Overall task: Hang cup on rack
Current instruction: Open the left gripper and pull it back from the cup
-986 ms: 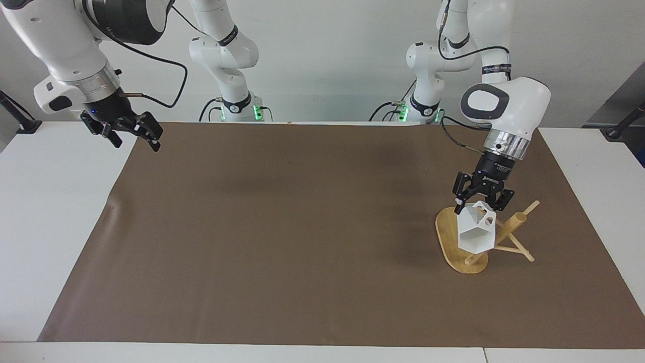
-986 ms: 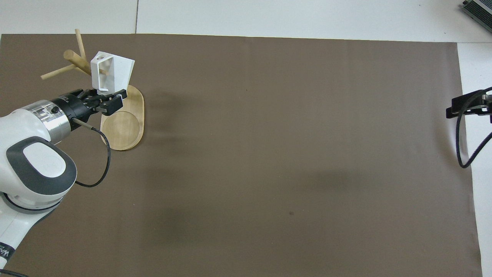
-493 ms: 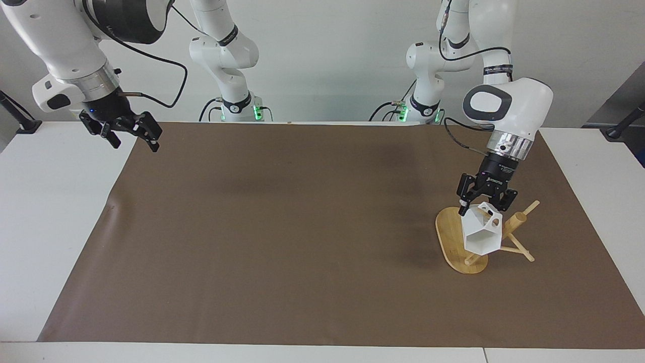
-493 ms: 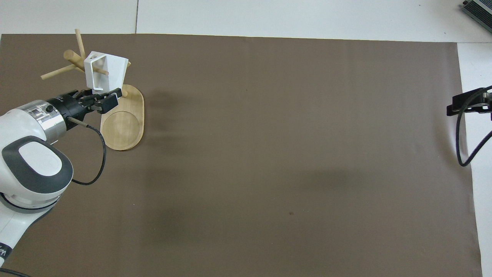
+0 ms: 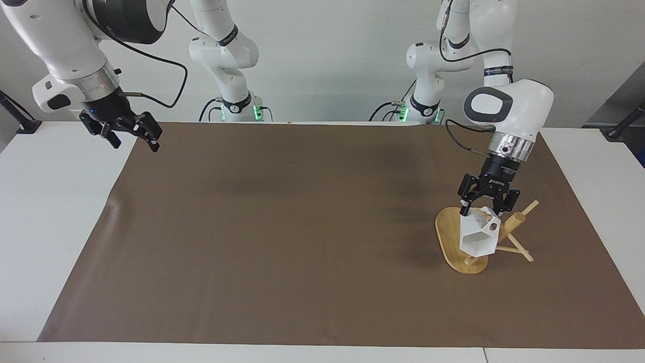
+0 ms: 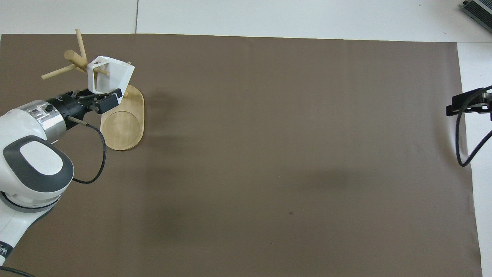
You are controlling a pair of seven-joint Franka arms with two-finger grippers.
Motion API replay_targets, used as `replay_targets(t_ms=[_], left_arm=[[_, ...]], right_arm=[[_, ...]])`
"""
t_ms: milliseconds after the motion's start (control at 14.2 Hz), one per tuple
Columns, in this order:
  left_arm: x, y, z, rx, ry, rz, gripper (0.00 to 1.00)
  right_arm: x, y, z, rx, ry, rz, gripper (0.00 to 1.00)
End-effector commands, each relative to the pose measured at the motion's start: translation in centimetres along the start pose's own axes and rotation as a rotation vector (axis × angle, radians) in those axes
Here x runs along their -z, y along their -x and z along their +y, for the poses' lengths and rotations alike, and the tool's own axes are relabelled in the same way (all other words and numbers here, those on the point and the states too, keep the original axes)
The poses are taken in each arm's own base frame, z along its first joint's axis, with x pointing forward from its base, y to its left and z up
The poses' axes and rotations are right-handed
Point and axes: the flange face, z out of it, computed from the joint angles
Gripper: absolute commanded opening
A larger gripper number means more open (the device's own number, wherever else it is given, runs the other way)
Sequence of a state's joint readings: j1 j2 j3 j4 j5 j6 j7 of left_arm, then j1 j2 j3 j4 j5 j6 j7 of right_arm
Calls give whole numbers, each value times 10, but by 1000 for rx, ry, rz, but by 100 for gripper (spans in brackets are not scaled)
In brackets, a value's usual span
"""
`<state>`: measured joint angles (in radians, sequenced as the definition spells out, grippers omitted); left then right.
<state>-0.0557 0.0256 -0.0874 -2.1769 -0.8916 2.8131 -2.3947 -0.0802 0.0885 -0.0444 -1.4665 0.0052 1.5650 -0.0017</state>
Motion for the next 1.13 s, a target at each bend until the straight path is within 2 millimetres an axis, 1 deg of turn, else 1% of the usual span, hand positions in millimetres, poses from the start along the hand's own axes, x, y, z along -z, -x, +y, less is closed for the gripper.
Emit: replay_targets(t_ms=[0, 282, 423, 493, 564, 634, 846, 1057], left_arm=[[0, 5, 0, 3, 12, -13, 100], [3, 6, -3, -24, -4, 7, 100], [8, 9, -11, -112, -30, 72, 100], [15, 12, -16, -154, -36, 92, 100], [24, 15, -17, -179, -38, 104, 100], [35, 17, -11, -197, -38, 126, 100], [62, 23, -18, -310, -41, 219, 100], [78, 29, -30, -402, -39, 306, 100]], right_arm=[[0, 4, -1, 19, -15, -2, 100], [1, 4, -1, 19, -15, -1, 100], [1, 4, -1, 20, -14, -1, 100], [1, 4, -1, 19, -14, -1, 100], [1, 4, -1, 19, -14, -1, 100], [0, 5, -1, 19, -14, -2, 100], [0, 5, -2, 20, -15, -2, 100], [0, 5, -1, 19, -14, -2, 100]])
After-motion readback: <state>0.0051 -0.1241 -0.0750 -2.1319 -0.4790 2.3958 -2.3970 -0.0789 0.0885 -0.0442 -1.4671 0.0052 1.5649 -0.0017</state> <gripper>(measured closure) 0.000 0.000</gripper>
